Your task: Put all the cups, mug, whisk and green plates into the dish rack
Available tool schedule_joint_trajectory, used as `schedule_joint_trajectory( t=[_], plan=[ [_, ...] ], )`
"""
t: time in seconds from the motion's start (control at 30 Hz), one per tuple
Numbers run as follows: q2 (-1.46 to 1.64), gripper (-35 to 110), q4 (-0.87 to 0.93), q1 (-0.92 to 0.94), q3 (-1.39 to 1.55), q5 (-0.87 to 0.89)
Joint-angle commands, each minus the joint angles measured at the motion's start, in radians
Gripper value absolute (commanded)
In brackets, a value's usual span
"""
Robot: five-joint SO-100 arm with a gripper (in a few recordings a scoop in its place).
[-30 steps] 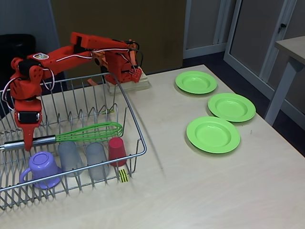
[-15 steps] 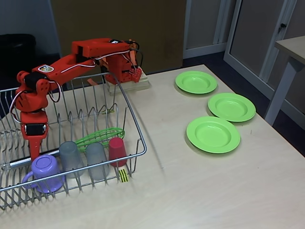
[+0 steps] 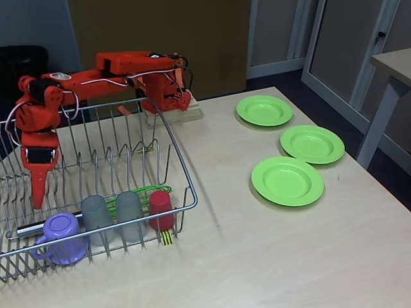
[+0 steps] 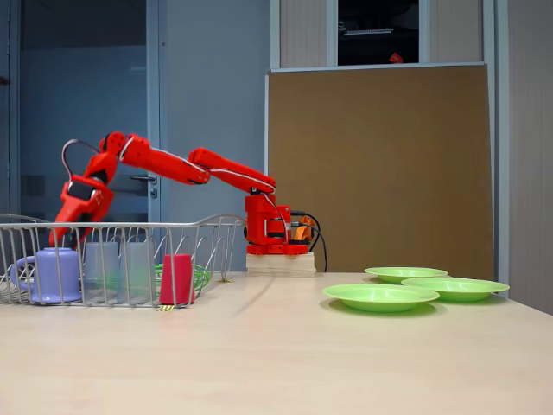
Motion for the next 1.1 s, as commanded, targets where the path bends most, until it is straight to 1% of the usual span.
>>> schedule_joint_trajectory(
  t=[0.0,0.17,0.27,0.5,0.8,0.93,1.07],
  plan=[
    [0.187,24,0.057,0.026,-0.04,-0.009],
    [0.368,20,0.206,-0.049,-0.018,-0.003],
    [0.54,17,0.244,-0.149,0.164,0.04],
    [0.87,10,0.202,-0.425,0.568,0.233],
    [1.065,4,0.137,-0.756,0.911,0.548],
    [1.123,14,0.077,-0.919,1.117,0.718],
    [1.157,22,-0.063,-1.101,1.342,0.873]
  ],
)
